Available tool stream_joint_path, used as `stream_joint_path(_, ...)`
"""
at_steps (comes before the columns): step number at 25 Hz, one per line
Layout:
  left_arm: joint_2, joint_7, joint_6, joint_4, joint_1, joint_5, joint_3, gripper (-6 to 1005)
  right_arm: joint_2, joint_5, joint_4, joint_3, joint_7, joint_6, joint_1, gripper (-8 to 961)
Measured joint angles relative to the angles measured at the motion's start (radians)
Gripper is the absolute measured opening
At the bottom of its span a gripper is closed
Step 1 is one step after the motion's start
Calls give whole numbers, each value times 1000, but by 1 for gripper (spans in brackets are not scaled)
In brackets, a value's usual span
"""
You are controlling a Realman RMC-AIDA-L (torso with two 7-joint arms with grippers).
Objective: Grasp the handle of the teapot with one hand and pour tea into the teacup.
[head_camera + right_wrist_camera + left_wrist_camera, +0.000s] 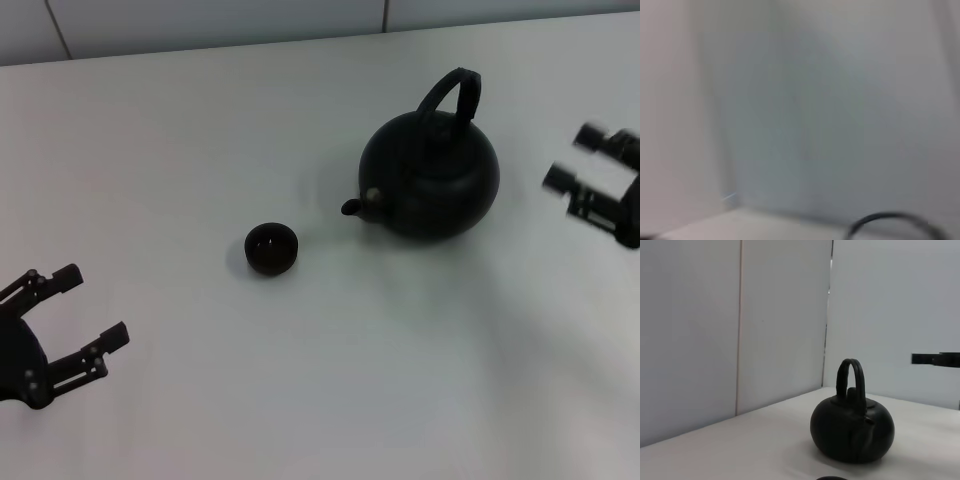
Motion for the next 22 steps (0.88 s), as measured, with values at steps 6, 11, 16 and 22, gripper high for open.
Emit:
stream_joint_path(6, 0, -2, 2, -1, -16, 2, 0, 862, -51, -208, -39, -14, 102, -86, 60, 688)
stream_joint_path(11, 1, -14, 16, 2, -40, 4, 23, 862, -42, -232, -118, -36, 105, -97, 72, 688)
stream_joint_path(16, 23, -128, 48, 56, -73, 6, 126, 862, -42, -342, -196, -84, 150, -107, 127, 689)
stream_joint_path(22, 27, -206, 63, 144, -87, 7, 193, 862, -10, -447, -233, -110, 168, -112, 183, 688)
